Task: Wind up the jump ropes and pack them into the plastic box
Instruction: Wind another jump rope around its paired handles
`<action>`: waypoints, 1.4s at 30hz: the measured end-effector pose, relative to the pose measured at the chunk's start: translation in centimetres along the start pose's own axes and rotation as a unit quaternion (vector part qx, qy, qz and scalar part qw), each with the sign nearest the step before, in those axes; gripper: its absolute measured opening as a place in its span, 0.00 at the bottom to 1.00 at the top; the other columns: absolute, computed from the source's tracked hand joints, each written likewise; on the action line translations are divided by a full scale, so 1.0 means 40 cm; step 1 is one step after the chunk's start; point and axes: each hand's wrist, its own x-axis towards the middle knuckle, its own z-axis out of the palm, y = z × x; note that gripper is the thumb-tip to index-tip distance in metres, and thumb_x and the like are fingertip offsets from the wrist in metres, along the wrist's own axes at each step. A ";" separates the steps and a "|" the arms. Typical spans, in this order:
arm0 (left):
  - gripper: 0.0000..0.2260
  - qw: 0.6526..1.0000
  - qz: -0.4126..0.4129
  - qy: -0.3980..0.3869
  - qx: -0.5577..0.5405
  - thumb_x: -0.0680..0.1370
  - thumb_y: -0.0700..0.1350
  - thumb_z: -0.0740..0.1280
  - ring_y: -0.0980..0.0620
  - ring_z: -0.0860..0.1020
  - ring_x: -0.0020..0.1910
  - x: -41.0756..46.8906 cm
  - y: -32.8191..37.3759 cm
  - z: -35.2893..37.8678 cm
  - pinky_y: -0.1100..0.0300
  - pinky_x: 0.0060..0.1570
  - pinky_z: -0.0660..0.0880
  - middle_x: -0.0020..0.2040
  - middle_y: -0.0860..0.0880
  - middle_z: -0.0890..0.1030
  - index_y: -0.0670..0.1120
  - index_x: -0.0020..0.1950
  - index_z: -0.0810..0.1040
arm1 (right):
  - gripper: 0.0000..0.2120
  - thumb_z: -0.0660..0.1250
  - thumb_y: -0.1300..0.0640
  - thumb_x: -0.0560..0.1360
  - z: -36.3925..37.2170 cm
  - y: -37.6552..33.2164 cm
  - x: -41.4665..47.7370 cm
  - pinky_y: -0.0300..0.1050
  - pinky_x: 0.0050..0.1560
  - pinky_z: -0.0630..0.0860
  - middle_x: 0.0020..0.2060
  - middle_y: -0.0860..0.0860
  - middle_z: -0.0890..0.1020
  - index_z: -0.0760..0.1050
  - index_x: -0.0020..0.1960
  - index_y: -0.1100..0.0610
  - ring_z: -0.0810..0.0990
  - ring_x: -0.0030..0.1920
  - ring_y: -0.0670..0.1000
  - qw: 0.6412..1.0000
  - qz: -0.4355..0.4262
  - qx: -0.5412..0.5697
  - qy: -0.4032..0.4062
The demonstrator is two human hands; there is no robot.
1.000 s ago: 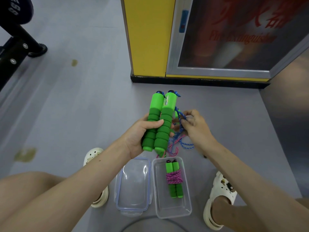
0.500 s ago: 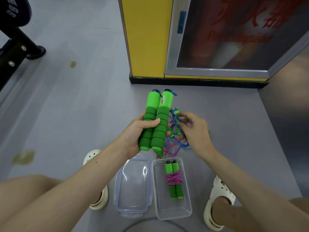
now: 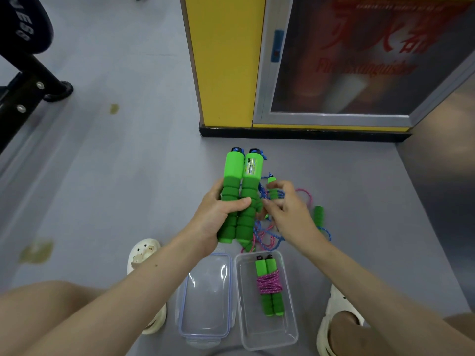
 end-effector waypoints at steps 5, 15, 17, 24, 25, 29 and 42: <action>0.21 0.991 0.059 0.033 0.119 0.72 0.31 0.70 0.51 0.82 0.42 0.001 -0.017 0.005 0.58 0.41 0.79 0.45 0.48 0.83 0.55 0.56 0.75 | 0.09 0.58 0.62 0.80 -0.009 -0.011 0.013 0.36 0.26 0.69 0.28 0.50 0.80 0.76 0.45 0.62 0.69 0.19 0.42 0.998 0.041 0.028 -0.036; 0.35 0.728 0.246 0.123 0.629 0.75 0.44 0.68 0.48 0.76 0.45 -0.005 -0.050 0.008 0.59 0.33 0.63 0.49 0.51 0.75 0.60 0.76 0.54 | 0.23 0.58 0.55 0.81 -0.004 -0.019 0.005 0.35 0.25 0.62 0.23 0.52 0.69 0.70 0.29 0.62 0.62 0.18 0.42 0.991 0.116 0.039 -0.048; 0.38 0.663 0.289 0.125 0.679 0.69 0.39 0.72 0.49 0.72 0.36 -0.010 -0.055 0.004 0.63 0.25 0.52 0.41 0.49 0.72 0.55 0.75 0.61 | 0.20 0.59 0.57 0.81 -0.008 -0.031 0.001 0.37 0.25 0.58 0.24 0.52 0.68 0.68 0.31 0.59 0.60 0.19 0.43 0.981 0.143 0.110 -0.077; 0.36 0.535 0.382 0.183 0.732 0.62 0.31 0.63 0.46 0.71 0.31 -0.012 -0.046 0.017 0.59 0.26 0.58 0.36 0.45 0.72 0.50 0.69 0.66 | 0.24 0.66 0.36 0.67 -0.014 -0.055 -0.006 0.37 0.24 0.53 0.27 0.52 0.70 0.70 0.43 0.58 0.57 0.21 0.44 0.927 0.178 0.300 -0.136; 0.35 0.530 0.393 0.184 0.728 0.63 0.31 0.61 0.46 0.71 0.31 -0.012 -0.048 0.017 0.59 0.27 0.59 0.36 0.44 0.73 0.50 0.69 0.66 | 0.26 0.65 0.34 0.66 -0.015 -0.056 -0.006 0.37 0.23 0.53 0.26 0.52 0.70 0.70 0.43 0.58 0.57 0.21 0.44 0.931 0.177 0.293 -0.129; 0.38 0.543 0.391 0.169 0.723 0.61 0.32 0.71 0.46 0.72 0.32 -0.002 -0.066 0.012 0.59 0.28 0.60 0.39 0.44 0.73 0.48 0.69 0.69 | 0.19 0.63 0.41 0.75 -0.011 -0.050 -0.003 0.37 0.22 0.54 0.25 0.53 0.69 0.71 0.41 0.58 0.56 0.21 0.46 0.938 0.188 0.280 -0.080; 0.20 0.973 -0.095 -0.102 0.187 0.71 0.58 0.67 0.48 0.83 0.43 -0.018 -0.017 0.014 0.57 0.39 0.79 0.49 0.45 0.83 0.48 0.58 0.76 | 0.16 0.63 0.45 0.75 -0.021 -0.035 0.009 0.42 0.26 0.49 0.24 0.51 0.59 0.71 0.41 0.59 0.53 0.22 0.47 0.951 0.174 0.248 -0.057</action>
